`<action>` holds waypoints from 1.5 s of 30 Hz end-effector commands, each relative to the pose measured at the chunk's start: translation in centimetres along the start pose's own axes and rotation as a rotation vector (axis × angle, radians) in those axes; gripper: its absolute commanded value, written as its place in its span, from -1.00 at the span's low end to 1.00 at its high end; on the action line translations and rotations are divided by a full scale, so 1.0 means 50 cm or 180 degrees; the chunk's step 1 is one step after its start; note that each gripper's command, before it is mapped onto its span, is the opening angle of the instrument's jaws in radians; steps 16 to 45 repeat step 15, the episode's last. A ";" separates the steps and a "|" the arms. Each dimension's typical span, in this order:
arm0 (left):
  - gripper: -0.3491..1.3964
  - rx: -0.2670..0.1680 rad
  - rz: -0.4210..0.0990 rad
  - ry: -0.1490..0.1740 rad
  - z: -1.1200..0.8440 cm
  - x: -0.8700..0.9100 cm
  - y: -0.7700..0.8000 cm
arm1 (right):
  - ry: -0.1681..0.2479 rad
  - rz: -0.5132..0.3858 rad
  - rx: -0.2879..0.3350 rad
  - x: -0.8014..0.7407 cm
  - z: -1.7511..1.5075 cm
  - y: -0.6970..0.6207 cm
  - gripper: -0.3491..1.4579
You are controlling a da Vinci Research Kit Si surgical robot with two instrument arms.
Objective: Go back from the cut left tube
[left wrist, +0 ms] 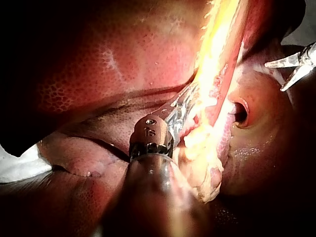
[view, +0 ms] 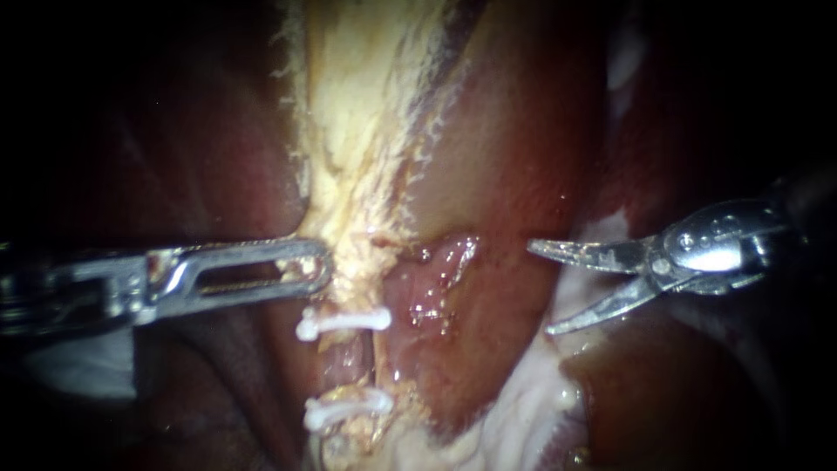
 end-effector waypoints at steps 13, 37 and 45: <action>-1.00 0.0022 0.0023 0.0020 0.0010 0.0002 -0.0001 | 0.0015 0.0005 -0.0011 -0.0001 0.0003 0.0004 0.97; -1.00 0.0023 0.0024 0.0021 0.0010 0.0002 -0.0001 | 0.0015 0.0005 -0.0011 -0.0001 0.0004 0.0004 0.97; -1.00 0.0023 0.0024 0.0021 0.0010 0.0002 -0.0001 | 0.0015 0.0005 -0.0011 -0.0001 0.0004 0.0004 0.97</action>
